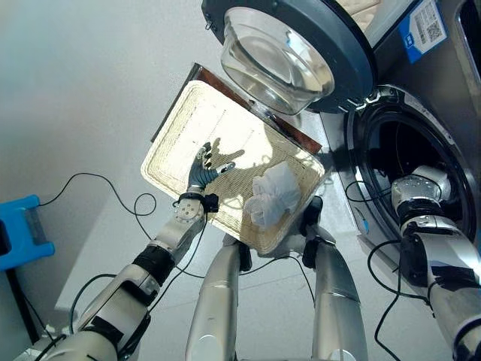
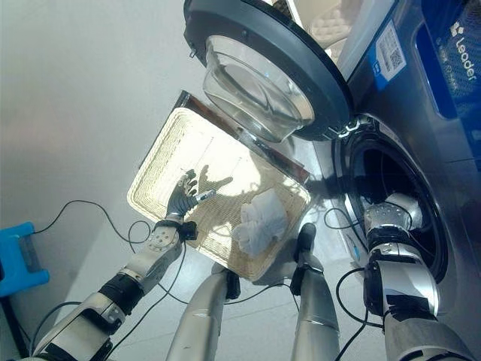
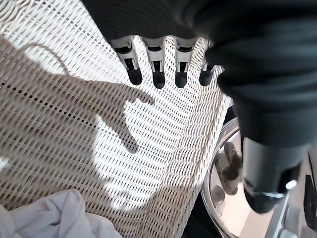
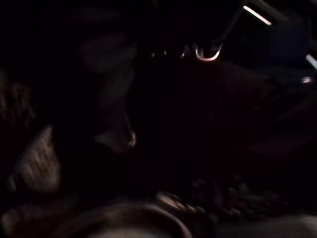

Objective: Put the clothes into the washing machine.

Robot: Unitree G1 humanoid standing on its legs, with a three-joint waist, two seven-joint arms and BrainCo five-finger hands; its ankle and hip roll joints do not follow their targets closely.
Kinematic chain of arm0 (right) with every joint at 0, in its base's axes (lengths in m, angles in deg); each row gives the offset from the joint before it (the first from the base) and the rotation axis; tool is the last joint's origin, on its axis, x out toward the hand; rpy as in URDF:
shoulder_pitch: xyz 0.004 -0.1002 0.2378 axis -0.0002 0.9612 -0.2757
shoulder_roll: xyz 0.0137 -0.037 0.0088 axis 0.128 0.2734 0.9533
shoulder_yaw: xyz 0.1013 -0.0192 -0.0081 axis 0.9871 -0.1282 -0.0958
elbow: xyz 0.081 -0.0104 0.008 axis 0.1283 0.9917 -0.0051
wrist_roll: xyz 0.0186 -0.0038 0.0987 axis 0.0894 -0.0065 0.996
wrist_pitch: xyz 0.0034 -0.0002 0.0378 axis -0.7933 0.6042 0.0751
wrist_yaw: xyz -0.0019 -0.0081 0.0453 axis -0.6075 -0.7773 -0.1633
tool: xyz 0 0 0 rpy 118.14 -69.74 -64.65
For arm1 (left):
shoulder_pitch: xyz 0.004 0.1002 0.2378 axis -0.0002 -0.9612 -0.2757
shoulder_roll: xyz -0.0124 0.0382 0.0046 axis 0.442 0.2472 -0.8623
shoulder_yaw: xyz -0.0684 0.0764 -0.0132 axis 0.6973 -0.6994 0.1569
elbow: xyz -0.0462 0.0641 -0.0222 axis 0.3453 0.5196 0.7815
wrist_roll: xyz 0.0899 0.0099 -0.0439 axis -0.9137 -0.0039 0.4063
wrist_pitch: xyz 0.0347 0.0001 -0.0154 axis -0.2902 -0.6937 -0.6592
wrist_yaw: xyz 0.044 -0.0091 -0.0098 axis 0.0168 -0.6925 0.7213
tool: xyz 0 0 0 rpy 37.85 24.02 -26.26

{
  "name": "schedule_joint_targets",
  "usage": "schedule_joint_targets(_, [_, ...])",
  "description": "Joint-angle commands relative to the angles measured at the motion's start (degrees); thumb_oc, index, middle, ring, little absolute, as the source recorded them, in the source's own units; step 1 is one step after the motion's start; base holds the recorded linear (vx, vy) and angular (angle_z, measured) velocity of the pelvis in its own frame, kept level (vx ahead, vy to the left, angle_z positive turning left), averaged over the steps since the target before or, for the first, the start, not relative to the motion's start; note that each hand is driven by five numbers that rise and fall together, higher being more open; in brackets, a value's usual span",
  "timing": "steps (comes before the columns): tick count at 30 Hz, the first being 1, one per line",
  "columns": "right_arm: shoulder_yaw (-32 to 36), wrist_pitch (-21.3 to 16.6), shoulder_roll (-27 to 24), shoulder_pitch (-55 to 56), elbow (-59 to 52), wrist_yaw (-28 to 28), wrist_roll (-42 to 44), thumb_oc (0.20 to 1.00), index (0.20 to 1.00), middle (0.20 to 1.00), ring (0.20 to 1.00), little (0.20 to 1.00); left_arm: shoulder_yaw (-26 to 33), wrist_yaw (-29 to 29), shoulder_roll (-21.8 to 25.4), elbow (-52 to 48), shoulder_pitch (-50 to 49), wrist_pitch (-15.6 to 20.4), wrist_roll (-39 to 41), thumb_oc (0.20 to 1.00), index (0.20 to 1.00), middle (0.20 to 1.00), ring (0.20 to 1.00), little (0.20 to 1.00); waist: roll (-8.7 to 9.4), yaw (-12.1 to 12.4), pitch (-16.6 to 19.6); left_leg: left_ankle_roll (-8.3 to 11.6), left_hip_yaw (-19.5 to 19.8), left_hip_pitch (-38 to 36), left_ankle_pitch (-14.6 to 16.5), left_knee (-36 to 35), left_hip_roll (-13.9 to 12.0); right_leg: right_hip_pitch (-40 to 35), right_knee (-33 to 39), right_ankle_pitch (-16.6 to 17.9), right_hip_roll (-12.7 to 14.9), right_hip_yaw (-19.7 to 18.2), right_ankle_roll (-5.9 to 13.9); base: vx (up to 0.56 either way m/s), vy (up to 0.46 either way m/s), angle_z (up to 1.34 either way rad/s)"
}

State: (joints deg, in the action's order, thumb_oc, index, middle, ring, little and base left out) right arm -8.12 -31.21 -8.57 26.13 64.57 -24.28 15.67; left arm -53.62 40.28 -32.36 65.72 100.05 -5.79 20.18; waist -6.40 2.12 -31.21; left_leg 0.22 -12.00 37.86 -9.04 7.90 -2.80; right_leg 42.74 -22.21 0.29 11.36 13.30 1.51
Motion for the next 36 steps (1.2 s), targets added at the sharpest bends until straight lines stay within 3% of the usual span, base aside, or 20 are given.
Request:
schedule_joint_targets(1, [-3.65, 3.25, -5.42, -1.77, 0.52, -2.7, -7.43, 1.0, 1.0, 1.0, 1.0, 1.0, 0.53, 0.11, -2.81, 0.86, 2.01, 1.88, 0.64, 1.0, 1.0, 1.0, 1.0, 1.0, -2.84, -0.73, 1.42, 3.15, -1.53, 0.03, 8.85, 5.59, 2.78, -0.12, -2.04, -0.56, 0.2, 3.19, 5.51, 0.0, 0.0, 0.0])
schedule_joint_targets(9, [-5.41, 7.97, -4.75, -2.72, 2.36, -5.6, -11.45, 1.0, 1.0, 1.0, 1.0, 1.0, 0.56, -0.96, -2.4, 1.8, 2.7, 1.48, 0.94, 1.0, 1.0, 1.0, 1.0, 1.0, -2.87, -0.27, 1.42, 2.88, -1.46, 0.22, 8.97, 5.67, 2.87, 0.04, -2.49, -0.75, 0.1, 3.52, 5.45, 0.0, 0.0, 0.0])
schedule_joint_targets(11, [-5.76, 11.16, -4.64, -2.79, 3.28, -8.1, -15.32, 1.0, 1.0, 1.0, 1.0, 1.0, 0.43, -0.96, -2.71, 2.02, 2.76, 1.21, 0.06, 1.0, 1.0, 1.0, 1.0, 1.0, -2.88, -0.22, 1.42, 2.81, -1.37, 0.5, 9.03, 5.87, 2.88, 0.25, -2.6, -0.75, 0.09, 3.53, 5.45, 0.0, 0.0, 0.0])
schedule_joint_targets(13, [-7.48, 17.19, -5.06, -3.59, 4.74, -11.24, -21.34, 1.0, 1.0, 1.0, 1.0, 1.0, -0.26, -1.3, -2.53, 2.6, 3.32, 0.7, -4.0, 1.0, 1.0, 1.0, 1.0, 1.0, -3.0, 0.05, 1.42, 2.72, -1.28, 0.9, 9.05, 6.05, 2.87, 0.63, -2.84, -0.69, 0.25, 3.65, 5.51, 0.0, 0.0, 0.0])
schedule_joint_targets(14, [-7.73, 17.81, -5.19, -3.64, 4.84, -11.49, -21.84, 1.0, 1.0, 1.0, 1.0, 1.0, -0.4, -1.34, -2.45, 2.68, 3.38, 0.61, -4.58, 1.0, 1.0, 1.0, 1.0, 1.0, -3.02, 0.06, 1.42, 2.71, -1.27, 0.93, 9.05, 6.08, 2.87, 0.66, -2.87, -0.68, 0.26, 3.67, 5.51, 0.0, 0.0, 0.0])
schedule_joint_targets(15, [-9.21, 22.21, -5.68, -3.68, 5.62, -11.35, -25.08, 1.0, 1.0, 1.0, 1.0, 1.0, -1.19, -1.09, -1.81, 2.97, 3.8, 0.07, -7.44, 1.0, 1.0, 1.0, 1.0, 1.0, -3.06, 0.12, 1.42, 2.68, -1.29, 0.96, 9.01, 6.17, 2.87, 0.68, -2.92, -0.65, 0.26, 3.72, 5.46, 0.0, 0.0, 0.0])
schedule_joint_targets(17, [-9.97, 24.99, -5.88, -3.76, 5.85, -11.68, -26.96, 1.0, 1.0, 1.0, 1.0, 1.0, -1.54, -0.7, -1.42, 3.16, 4.03, -0.13, -9.55, 1.0, 1.0, 1.0, 1.0, 1.0, -3.09, 0.13, 1.42, 2.69, -1.32, 1.0, 9.0, 6.16, 2.84, 0.78, -2.99, -0.7, 0.22, 3.71, 5.43, 0.0, 0.0, 0.0])
schedule_joint_targets(18, [-11.56, 29.89, -6.07, -2.99, 6.42, -11.74, -30.93, 1.0, 1.0, 1.0, 1.0, 1.0, -2.14, 0.3, -0.34, 3.55, 4.49, -0.94, -13.26, 1.0, 1.0, 1.0, 1.0, 1.0, -3.03, 0.08, 1.42, 2.67, -1.4, 1.16, 9.02, 6.41, 2.74, 0.86, -3.16, -0.78, 0.24, 3.75, 5.43, 0.0, 0.0, 0.0])
schedule_joint_targets(20, [-13.23, 34.7, -5.98, -1.64, 6.4, -12.31, -33.57, 1.0, 1.0, 1.0, 1.0, 1.0, -2.86, 1.22, 1.2, 3.82, 5.0, -2.24, -18.68, 1.0, 1.0, 1.0, 1.0, 1.0, -2.97, -0.11, 1.42, 2.65, -1.69, 1.45, 8.98, 6.65, 2.55, 1.24, -3.34, -0.78, 0.24, 3.6, 5.39, 0.0, 0.0, 0.0])
schedule_joint_targets(24, [-14.58, 40.29, -5.43, 0.37, 7.14, -12.53, -38.1, 1.0, 1.0, 1.0, 1.0, 1.0, -4.34, 2.97, 3.66, 3.88, 5.83, -4.24, -25.76, 1.0, 1.0, 1.0, 1.0, 1.0, -3.01, -0.24, 1.42, 2.66, -1.92, 1.62, 8.98, 6.69, 2.37, 1.4, -3.17, -0.85, 0.12, 3.45, 5.45, 0.0, 0.009, 0.0])
schedule_joint_targets(25, [-15.81, 43.56, -5.31, 0.93, 8.4, -12.32, -41.53, 1.0, 1.0, 1.0, 1.0, 1.0, -5.37, 3.9, 4.69, 4.21, 6.27, -5.04, -30.66, 1.0, 1.0, 1.0, 1.0, 1.0, -3.27, -0.19, 1.42, 2.67, -2.12, 1.65, 9.0, 6.69, 2.19, 1.56, -3.15, -0.89, 0.15, 3.33, 5.47, 0.0, 0.039, -0.01])
schedule_joint_targets(27, [-17.48, 46.47, -5.59, 0.93, 9.94, -12.85, -46.82, 1.0, 1.0, 1.0, 1.0, 1.0, -6.8, 5.9, 5.72, 4.34, 7.05, -5.96, -36.2, 1.0, 1.0, 1.0, 1.0, 1.0, -3.71, -0.12, 1.42, 2.69, -2.28, 1.83, 9.07, 6.8, 2.12, 1.86, -3.29, -1.0, 0.31, 3.23, 5.58, 0.0, 0.023, -0.01])
schedule_joint_targets(32, [-17.82, 47.25, -5.64, 0.98, 10.02, -13.22, -48.02, 1.0, 1.0, 1.0, 1.0, 1.0, -7.1, 6.18, 6.03, 4.36, 7.22, -6.17, -37.4, 1.0, 1.0, 1.0, 1.0, 1.0, -3.78, -0.12, 1.42, 2.72, -2.35, 1.87, 9.09, 6.83, 2.07, 1.92, -3.3, -1.03, 0.35, 3.21, 5.6, 0.0, 0.007, 0.0])
schedule_joint_targets(33, [-19.13, 49.81, -5.71, 1.94, 11.37, -16.72, -49.96, 1.0, 1.0, 1.0, 1.0, 1.0, -8.56, 7.01, 7.19, 4.95, 7.61, -6.23, -39.55, 1.0, 1.0, 1.0, 1.0, 1.0, -4.2, -0.23, 1.42, 2.86, -2.58, 1.58, 8.88, 6.32, 2.05, 1.75, -2.83, -1.04, 0.14, 2.93, 5.75, 0.0, 0.06, -0.01])
schedule_joint_targets(35, [-16.02, 45.42, -4.94, 4.25, 11.85, -21.72, -42.92, 1.0, 1.0, 1.0, 1.0, 1.0, -8.74, 7.74, 7.65, 5.04, 6.99, -6.22, -40.63, 1.0, 1.0, 1.0, 1.0, 1.0, -4.6, -0.59, 1.42, 2.97, -2.85, 1.47, 8.99, 5.81, 1.91, 1.96, -2.62, -1.22, -0.18, 2.49, 5.99, 0.0, 0.067, -0.03])
schedule_joint_targets(36, [-16.02, 45.42, -4.94, 4.25, 11.85, -21.72, -42.92, 1.0, 1.0, 1.0, 1.0, 1.0, -8.74, 7.74, 7.65, 5.04, 6.99, -6.22, -40.63, 1.0, 1.0, 1.0, 1.0, 1.0, -4.6, -0.59, 1.42, 2.97, -2.85, 1.47, 8.99, 5.81, 1.91, 1.96, -2.62, -1.22, -0.18, 2.49, 5.99, 0.0, 0.055, -0.05])
